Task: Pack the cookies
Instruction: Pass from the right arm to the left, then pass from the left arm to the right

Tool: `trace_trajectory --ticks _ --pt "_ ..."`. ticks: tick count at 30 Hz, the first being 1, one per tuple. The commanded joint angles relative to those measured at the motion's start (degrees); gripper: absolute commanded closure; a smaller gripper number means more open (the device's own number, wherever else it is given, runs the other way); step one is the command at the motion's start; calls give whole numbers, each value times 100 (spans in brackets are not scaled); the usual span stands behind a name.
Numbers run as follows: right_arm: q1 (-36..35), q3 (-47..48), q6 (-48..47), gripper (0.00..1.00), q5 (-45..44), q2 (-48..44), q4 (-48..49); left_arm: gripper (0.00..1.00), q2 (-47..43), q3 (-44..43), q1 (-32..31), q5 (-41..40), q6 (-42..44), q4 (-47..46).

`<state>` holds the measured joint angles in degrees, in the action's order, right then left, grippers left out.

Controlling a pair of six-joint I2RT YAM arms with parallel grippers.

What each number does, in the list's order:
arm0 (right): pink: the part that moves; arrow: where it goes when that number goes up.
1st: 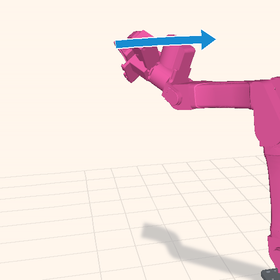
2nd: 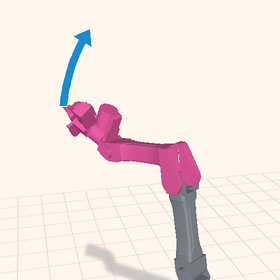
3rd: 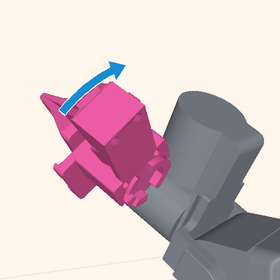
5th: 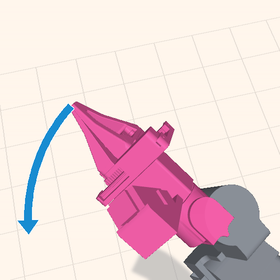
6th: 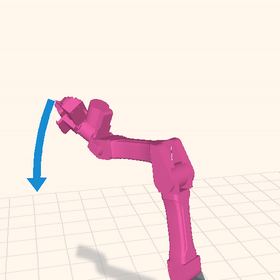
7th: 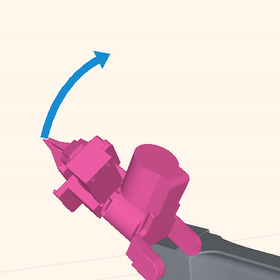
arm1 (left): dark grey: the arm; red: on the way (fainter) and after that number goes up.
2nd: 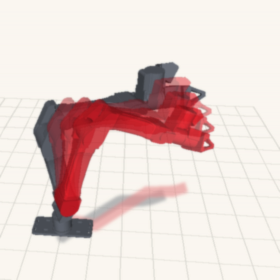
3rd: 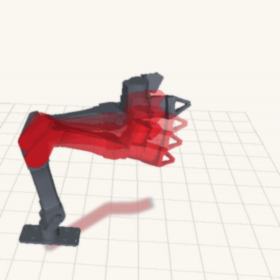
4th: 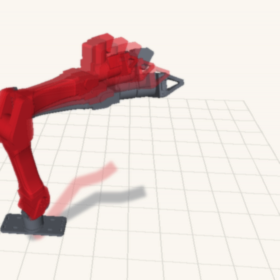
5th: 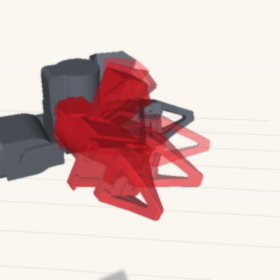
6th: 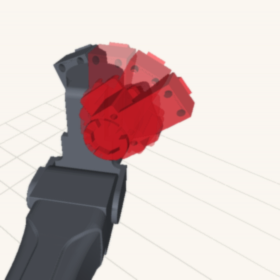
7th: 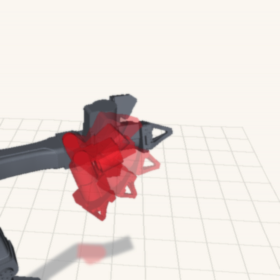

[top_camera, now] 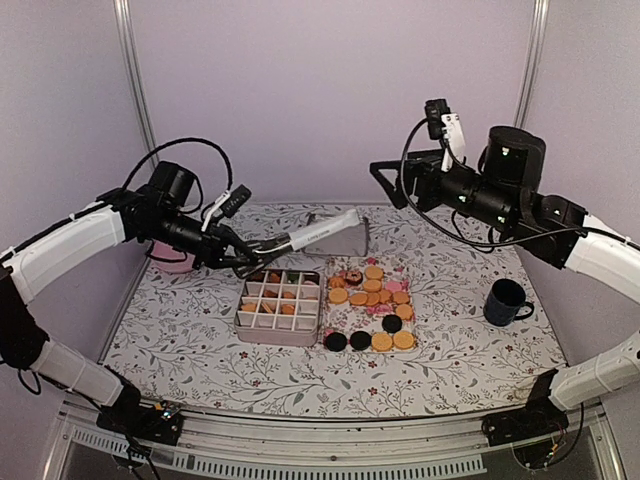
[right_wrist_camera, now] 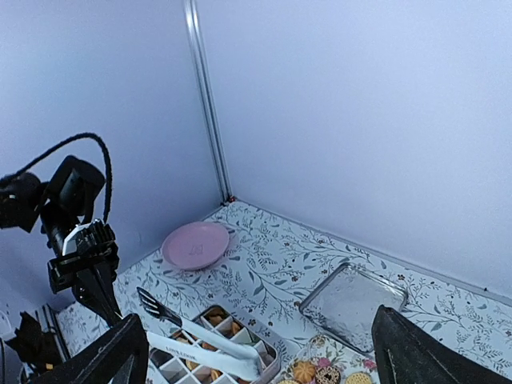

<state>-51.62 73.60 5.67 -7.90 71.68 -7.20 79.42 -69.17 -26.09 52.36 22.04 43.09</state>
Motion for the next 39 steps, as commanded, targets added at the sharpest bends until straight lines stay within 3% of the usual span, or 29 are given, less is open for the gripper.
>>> trace_trajectory --ticks 1,8,12,22,34,39 --pt "674 -1128 1329 1 1623 -323 2086 100 -399 366 471 1423 -2032 -1961" --pt "732 -1204 1889 1 2673 481 3028 100 -681 1193 607 2204 -4665 -4561" --pt "732 -1035 2158 1 3201 1118 3648 100 -700 1418 635 2418 -5349 -5400" --pt "632 -242 2784 1 4301 2441 4761 100 -707 1502 666 2261 -5238 -5352" --pt "407 455 3172 31 4660 3312 4952 100 -612 1352 679 2133 -4775 -4969" --pt "512 375 3249 36 4893 3208 5009 100 -619 1238 729 2044 -4144 -4358"
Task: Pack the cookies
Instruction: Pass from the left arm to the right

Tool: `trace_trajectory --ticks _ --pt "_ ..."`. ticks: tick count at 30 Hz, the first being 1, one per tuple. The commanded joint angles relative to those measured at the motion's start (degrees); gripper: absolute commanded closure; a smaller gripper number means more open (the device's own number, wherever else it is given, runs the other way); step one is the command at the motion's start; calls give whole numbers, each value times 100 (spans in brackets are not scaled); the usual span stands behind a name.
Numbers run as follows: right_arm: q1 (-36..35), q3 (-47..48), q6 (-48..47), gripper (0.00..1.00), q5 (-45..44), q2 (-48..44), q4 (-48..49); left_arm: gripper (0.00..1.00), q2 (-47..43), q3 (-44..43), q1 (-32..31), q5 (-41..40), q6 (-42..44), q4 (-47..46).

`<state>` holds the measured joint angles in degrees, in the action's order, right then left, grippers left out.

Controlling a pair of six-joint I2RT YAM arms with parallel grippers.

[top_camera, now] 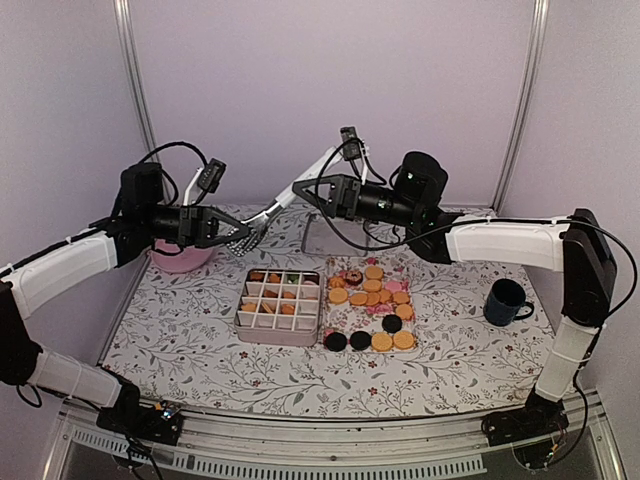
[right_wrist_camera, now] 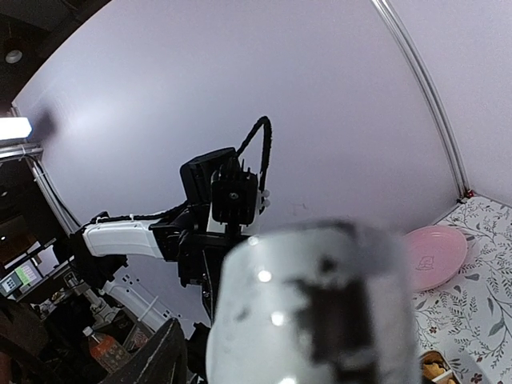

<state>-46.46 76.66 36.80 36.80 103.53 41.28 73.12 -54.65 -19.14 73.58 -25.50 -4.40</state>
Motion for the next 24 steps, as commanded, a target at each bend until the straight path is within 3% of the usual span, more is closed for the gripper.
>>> trace_trajectory --ticks 1,9,15,24 --pt "39 9 170 36 483 -40 206 100 9 -245 48 -93 741 513" --pt "297 -83 343 31 1064 -175 92 100 -1 -400 88 -221 1471 1245" --pt "517 -311 566 27 1134 -260 415 100 -35 -429 142 -206 1556 1323" --pt "485 -25 890 33 1305 206 528 100 -7 -416 139 -134 1811 1547"
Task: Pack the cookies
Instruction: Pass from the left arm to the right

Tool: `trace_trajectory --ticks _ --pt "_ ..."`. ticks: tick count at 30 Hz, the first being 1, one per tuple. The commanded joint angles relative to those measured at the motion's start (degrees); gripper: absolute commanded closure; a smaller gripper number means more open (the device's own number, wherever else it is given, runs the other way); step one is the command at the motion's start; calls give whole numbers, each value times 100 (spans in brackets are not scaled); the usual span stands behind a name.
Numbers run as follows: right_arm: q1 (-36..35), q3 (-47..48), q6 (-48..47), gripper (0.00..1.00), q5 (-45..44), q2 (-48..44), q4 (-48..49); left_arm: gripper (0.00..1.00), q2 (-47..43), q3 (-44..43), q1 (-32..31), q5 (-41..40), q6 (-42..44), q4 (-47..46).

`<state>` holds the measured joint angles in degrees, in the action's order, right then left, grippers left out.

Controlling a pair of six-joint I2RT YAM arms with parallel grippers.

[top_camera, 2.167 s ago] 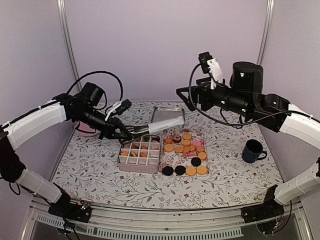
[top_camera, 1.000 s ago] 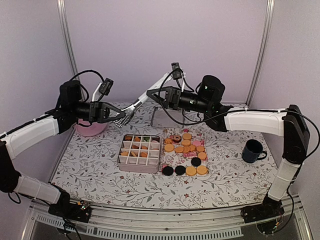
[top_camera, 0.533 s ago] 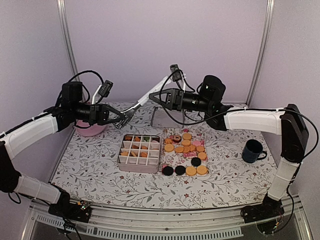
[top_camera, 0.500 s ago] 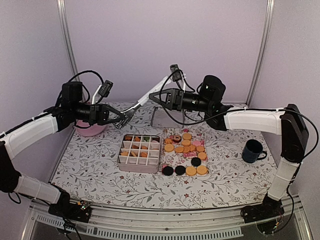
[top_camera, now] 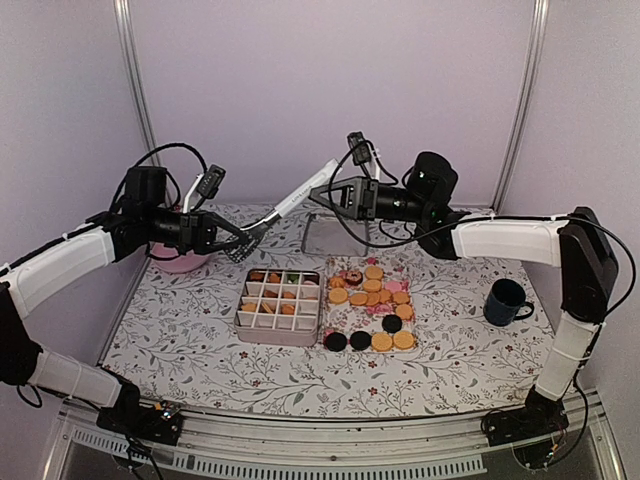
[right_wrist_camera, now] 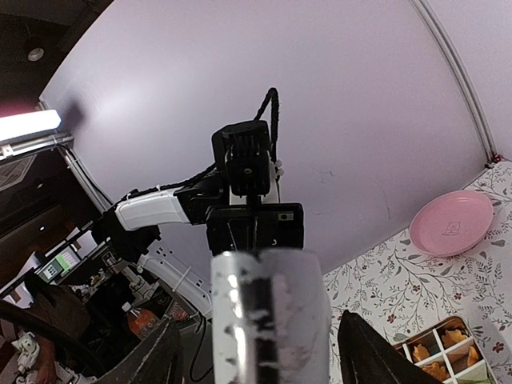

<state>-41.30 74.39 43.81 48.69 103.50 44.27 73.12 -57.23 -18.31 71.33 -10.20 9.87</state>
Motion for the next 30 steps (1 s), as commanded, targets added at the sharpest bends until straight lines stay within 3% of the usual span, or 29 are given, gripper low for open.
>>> trace_trajectory --ticks 1,20,30 --pt "-49 244 182 34 103 240 224 100 6 -164 59 85 308 151" --pt "-291 838 93 61 -13 689 137 100 35 -318 63 -374 884 626" --pt "-291 212 -551 72 -420 111 -302 75 68 -530 62 -1467 1576 1244"
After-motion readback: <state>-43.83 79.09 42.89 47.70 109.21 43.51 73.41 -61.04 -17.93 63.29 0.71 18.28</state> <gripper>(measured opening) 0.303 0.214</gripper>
